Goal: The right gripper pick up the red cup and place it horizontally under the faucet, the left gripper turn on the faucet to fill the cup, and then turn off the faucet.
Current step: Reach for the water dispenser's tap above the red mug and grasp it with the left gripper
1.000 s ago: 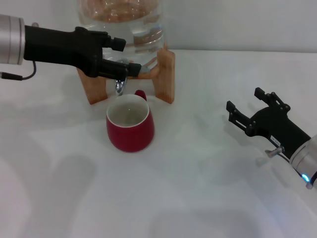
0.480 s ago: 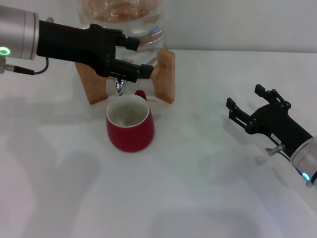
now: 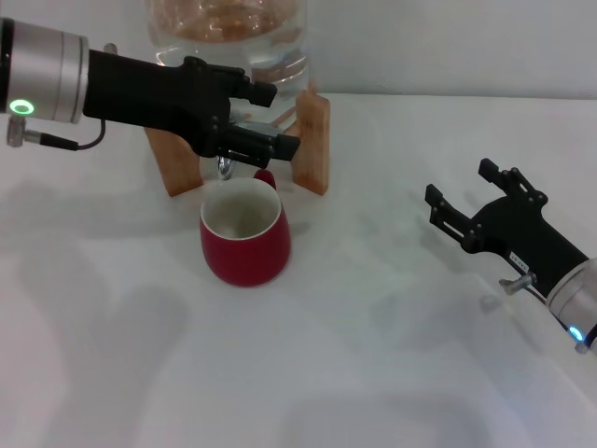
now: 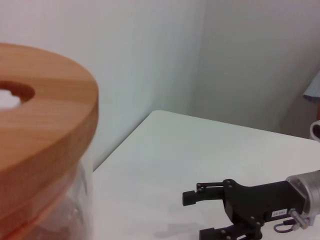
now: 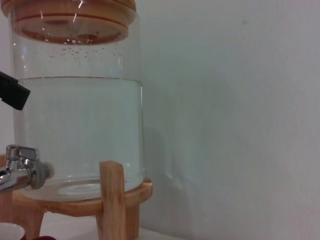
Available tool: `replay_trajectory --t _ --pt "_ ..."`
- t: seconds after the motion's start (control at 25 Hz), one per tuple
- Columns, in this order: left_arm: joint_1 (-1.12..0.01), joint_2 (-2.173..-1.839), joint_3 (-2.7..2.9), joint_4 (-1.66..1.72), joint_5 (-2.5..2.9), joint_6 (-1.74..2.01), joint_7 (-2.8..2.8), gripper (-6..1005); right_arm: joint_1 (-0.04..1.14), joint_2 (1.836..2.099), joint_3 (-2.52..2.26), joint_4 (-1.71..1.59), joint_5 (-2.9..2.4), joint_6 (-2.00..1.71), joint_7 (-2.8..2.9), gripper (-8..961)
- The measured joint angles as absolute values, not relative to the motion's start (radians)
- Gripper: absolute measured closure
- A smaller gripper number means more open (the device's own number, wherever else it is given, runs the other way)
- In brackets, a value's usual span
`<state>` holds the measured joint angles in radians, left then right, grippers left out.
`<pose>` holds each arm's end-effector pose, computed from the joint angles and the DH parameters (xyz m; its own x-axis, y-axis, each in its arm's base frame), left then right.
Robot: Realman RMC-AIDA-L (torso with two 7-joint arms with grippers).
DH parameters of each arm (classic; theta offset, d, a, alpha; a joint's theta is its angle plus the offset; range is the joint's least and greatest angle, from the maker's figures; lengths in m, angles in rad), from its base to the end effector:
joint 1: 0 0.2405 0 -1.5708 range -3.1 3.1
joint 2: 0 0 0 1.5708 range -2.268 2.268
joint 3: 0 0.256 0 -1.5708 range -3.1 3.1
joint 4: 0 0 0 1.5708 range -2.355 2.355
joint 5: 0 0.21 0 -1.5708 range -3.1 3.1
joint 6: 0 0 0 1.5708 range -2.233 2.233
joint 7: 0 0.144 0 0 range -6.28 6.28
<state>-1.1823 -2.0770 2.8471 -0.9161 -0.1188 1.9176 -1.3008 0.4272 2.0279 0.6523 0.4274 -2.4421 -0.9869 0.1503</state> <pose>-0.1597 0.3955 0.0596 0.9250 0.1876 0.3304 0.2473 -0.9575 -0.1486 0.2702 0.3264 -0.0750 0.7328 -0.0394 -0.6793 -0.6035 -0.4987 -0.6221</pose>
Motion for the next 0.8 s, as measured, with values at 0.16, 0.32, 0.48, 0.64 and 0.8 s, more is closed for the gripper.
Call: replay_trajectory --t 0.16,0.32,0.48,0.64,0.8 --pt "-1.176 -2.077 2.847 -0.908 -0.120 1.904 -1.302 113 0.423 2.028 0.650 0.429 -2.442 -0.990 0.150 120" --pt "-1.170 -2.076 2.847 -0.908 -0.124 1.890 -1.302 113 0.417 2.028 0.649 0.430 -2.442 -0.991 0.150 120" --pt "-1.170 -2.076 2.847 -0.904 -0.118 1.861 -1.300 113 0.415 2.028 0.648 0.435 -2.442 -0.991 0.150 121" --pt "-1.171 -2.076 2.847 -0.884 -0.115 1.851 -1.294 113 0.411 2.028 0.644 0.439 -2.442 -0.991 0.150 121" --pt "-1.178 -2.076 2.847 -0.881 -0.113 1.847 -1.293 113 0.408 2.028 0.639 0.442 -2.442 -0.992 0.150 121"
